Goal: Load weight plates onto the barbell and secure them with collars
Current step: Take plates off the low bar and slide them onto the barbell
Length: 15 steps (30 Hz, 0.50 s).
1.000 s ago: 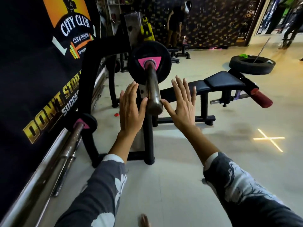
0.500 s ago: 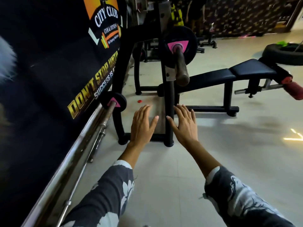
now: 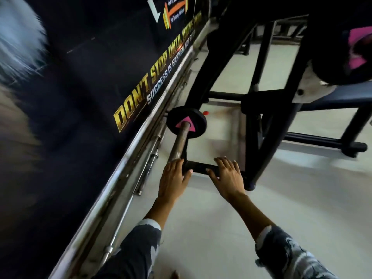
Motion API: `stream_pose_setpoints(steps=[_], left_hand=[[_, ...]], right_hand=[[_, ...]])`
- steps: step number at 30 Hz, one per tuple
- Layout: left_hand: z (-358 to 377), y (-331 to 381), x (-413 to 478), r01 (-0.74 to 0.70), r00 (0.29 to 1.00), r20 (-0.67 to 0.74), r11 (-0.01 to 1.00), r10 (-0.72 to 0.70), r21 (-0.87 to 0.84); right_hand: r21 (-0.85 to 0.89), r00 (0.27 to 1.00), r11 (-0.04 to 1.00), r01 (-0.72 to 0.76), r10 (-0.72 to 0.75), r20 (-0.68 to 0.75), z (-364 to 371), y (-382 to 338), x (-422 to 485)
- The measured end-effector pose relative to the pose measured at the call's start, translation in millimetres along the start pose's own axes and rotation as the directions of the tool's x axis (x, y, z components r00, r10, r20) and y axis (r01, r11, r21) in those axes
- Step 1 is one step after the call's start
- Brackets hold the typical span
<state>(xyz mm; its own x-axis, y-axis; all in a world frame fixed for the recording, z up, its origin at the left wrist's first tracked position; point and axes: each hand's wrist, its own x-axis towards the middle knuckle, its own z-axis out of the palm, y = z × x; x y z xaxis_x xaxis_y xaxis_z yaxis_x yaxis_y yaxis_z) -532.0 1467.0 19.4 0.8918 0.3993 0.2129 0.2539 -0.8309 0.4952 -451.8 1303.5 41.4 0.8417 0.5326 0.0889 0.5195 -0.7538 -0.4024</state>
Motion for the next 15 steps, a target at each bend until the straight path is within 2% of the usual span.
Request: stream_pose_setpoints(steps=[3,6,9,11,12,13,15], left_hand=[[14,-50,58,0.019,1.000,-0.007,1.000,-0.019,0.001],[41,-90,122,0.116,0.993,0.006,0.992,-0.116,-0.043],[82,-125,179,0.231,0.972,0.007,0.959,-0.233,-0.163],[117,-151,216,0.342,0.935,0.037,0.871,-0.352,-0.354],[134,-163,234,0.384,0.910,0.051,0.793,-0.411,-0.473],[145,-172,247,0.394,0.888,0.050,0.702,-0.457,-0.593],[163,-188,274,0.347,0.872,0.034,0.569,-0.488,-0.746]], right_hand=[[-0.004,0.999,0.999,-0.033,0.033,0.019,36,-14,61],[-0.011,0.996,0.997,-0.077,0.078,0.045,75,-8,123],[0.002,0.979,0.979,-0.203,0.203,0.024,120,15,182],[0.140,0.941,0.932,-0.334,0.338,-0.007,153,32,221],[0.272,0.915,0.880,-0.390,0.404,0.003,168,39,242],[0.437,0.893,0.799,-0.414,0.450,0.024,175,44,257],[0.726,0.886,0.602,-0.332,0.464,0.020,190,54,288]])
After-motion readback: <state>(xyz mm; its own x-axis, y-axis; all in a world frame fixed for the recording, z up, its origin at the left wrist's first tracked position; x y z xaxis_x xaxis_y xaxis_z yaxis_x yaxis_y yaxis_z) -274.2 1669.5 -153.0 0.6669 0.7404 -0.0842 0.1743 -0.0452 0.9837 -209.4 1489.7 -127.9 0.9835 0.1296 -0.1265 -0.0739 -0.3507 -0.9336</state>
